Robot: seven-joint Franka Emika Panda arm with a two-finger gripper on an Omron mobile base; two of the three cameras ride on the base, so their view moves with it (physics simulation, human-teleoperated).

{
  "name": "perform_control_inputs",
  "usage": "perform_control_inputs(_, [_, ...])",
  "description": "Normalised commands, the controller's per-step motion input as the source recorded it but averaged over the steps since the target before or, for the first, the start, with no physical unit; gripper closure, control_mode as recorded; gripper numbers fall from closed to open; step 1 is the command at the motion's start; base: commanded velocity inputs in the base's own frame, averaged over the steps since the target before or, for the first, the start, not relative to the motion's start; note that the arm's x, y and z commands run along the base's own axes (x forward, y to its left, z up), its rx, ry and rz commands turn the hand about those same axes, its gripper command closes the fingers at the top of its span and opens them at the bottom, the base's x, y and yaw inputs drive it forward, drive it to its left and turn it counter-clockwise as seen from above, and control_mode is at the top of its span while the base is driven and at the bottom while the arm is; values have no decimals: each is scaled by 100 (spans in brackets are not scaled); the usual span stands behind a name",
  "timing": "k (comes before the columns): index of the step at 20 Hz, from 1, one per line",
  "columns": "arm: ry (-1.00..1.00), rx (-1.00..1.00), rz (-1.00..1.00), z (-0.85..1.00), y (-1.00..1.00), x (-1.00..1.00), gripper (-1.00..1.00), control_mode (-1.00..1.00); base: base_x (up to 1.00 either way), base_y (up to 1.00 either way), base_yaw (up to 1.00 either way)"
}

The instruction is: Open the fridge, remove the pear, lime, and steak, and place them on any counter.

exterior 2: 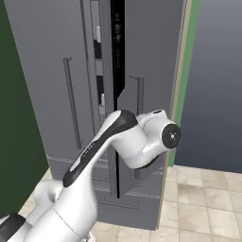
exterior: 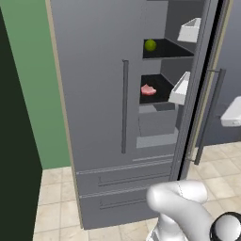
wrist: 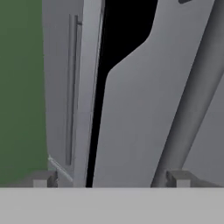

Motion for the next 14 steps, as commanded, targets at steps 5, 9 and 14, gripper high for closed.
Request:
perform_control_inputs(5, [10, 0, -50, 1, 75, -6, -100, -100, 0, 0, 0])
perform_control_inputs(9, [23, -2, -44, 11, 66, 0, -100, -100, 0, 0, 0])
perform_control_inputs(14, [28, -2, -40, 5, 49, 2, -100, -100, 0, 0, 0])
